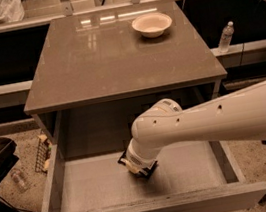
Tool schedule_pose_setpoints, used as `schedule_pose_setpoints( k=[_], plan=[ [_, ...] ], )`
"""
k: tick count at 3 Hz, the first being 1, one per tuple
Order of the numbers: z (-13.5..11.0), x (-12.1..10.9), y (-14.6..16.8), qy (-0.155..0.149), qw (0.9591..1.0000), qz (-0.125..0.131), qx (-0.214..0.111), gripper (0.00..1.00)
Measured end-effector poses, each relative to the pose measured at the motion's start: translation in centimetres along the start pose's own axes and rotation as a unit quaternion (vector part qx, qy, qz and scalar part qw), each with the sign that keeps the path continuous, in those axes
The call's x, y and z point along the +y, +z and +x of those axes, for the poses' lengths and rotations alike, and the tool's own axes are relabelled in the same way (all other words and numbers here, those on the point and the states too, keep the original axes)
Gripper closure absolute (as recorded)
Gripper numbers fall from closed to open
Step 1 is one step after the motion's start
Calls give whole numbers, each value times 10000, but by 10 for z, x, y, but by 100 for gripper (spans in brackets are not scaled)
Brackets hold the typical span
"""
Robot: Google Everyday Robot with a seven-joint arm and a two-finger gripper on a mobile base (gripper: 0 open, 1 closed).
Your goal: Pick rxbar chocolate from top drawer and place on counter
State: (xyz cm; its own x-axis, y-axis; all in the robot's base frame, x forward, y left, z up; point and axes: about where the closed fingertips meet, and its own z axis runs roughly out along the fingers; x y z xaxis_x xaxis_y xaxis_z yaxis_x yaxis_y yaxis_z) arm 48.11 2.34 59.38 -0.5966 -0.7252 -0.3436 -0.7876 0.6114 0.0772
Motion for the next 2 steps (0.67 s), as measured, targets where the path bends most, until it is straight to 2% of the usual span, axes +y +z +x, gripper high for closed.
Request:
schedule_pose_setpoints(
  k=[1,2],
  plan=[
    [-9,1,-2,-40,9990,-316,-312,100],
    [-32,25,-6,198,9873,-1401,-719,100]
  ],
)
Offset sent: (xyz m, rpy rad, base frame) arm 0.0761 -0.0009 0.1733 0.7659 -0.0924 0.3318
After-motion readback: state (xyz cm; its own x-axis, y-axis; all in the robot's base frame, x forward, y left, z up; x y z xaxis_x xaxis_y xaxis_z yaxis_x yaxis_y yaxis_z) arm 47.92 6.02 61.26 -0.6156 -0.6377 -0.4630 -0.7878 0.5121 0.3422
